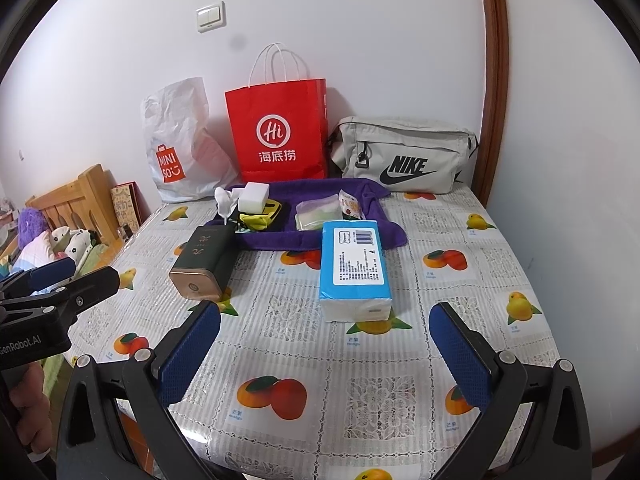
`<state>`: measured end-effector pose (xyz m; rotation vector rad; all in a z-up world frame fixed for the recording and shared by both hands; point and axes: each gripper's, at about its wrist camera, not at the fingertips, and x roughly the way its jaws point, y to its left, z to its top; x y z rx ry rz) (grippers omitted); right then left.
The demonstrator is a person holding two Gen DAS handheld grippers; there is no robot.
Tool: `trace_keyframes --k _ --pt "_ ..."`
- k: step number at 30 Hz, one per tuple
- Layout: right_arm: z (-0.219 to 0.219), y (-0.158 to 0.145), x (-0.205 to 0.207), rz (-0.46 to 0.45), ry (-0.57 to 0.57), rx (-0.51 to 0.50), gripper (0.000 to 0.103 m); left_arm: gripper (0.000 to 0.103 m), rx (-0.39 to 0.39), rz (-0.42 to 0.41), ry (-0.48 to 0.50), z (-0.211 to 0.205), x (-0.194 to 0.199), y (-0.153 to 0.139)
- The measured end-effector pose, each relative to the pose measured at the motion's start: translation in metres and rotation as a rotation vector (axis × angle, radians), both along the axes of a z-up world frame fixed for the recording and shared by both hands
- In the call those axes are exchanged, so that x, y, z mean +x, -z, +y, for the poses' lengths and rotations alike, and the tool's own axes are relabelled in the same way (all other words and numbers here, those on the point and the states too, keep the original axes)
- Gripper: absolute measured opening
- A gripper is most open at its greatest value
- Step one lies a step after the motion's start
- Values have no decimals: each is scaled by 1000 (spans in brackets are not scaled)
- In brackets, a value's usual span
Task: Organize soft objects
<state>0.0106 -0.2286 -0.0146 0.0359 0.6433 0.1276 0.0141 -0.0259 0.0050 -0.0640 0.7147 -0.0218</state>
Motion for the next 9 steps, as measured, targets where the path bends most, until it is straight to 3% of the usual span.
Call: trace_keyframes --k 9 --pt "1 2 1 1 0 -1 103 96 0 3 3 1 1 1"
